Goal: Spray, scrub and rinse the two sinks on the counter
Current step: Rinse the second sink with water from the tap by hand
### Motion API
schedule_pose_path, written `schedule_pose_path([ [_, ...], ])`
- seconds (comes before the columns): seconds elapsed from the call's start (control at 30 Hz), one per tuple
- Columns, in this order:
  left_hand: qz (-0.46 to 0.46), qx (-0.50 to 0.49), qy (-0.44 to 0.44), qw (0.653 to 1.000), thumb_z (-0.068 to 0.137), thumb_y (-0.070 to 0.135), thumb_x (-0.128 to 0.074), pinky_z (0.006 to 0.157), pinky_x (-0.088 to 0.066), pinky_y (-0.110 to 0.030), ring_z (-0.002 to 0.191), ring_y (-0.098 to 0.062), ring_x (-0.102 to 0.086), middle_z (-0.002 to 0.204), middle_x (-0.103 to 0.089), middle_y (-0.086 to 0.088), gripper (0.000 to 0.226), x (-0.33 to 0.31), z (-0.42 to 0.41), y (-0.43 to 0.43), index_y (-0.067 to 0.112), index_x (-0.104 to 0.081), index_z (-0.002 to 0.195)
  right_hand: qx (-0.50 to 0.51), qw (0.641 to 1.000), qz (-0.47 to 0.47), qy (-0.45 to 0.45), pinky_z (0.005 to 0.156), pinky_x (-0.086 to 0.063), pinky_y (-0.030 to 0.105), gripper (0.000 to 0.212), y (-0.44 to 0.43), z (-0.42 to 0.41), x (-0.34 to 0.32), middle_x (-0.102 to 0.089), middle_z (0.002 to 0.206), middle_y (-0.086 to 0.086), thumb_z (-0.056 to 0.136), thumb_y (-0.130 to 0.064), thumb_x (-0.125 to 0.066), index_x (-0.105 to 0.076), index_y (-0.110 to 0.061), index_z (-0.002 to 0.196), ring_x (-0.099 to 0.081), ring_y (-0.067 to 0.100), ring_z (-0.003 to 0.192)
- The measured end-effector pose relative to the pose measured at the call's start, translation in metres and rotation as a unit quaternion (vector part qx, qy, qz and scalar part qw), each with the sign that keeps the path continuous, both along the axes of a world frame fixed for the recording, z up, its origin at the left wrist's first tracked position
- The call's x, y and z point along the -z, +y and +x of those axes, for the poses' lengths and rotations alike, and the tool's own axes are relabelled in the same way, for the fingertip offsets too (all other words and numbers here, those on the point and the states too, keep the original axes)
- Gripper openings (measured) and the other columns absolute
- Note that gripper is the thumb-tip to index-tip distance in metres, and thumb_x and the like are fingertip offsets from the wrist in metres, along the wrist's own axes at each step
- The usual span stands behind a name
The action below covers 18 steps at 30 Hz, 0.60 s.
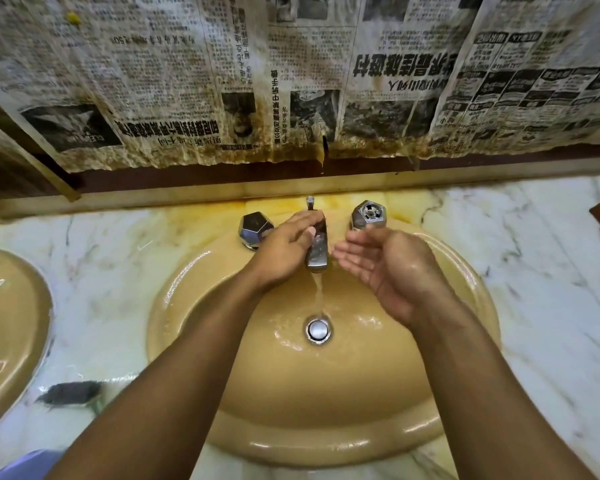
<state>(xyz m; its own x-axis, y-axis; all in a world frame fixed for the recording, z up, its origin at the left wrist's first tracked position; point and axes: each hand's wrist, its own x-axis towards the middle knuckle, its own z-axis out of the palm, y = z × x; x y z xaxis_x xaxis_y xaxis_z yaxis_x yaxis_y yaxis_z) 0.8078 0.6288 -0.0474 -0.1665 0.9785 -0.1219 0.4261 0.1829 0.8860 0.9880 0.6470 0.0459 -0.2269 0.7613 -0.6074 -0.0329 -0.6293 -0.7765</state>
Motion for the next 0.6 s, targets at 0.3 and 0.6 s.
schedule_pose_path([
  [0.3,-0.098,-0.275,-0.645,0.706,0.112,0.019,-0.037,0.080,-0.065,-0.036,0.097,-0.031,-0.075,0.109,-0.072,-0.031,0.038,-0.019,0.032,-0.010,-0.013,-0.055,0.125,0.112,0.947,-0.272,0.128,0.061,-0.063,0.040,0.043,-0.015,-0.010,0.075,-0.073,0.081,0.021,0.109,-0.024,-0.038,-0.067,0.007,0.099,-0.069,0.033,0.082],
  [0.6,-0.132,-0.148,-0.680,0.706,0.107,0.039,-0.029,0.083,-0.060,-0.038,0.093,-0.031,-0.072,0.110,-0.070,-0.028,0.063,-0.023,0.007,-0.012,-0.013,-0.054,0.130,-0.069,0.992,0.078,0.072,0.098,-0.057,0.038,0.034,-0.002,0.006,-0.011,-0.075,0.115,0.019,0.109,-0.021,-0.047,-0.066,0.004,0.122,-0.073,0.027,0.110],
])
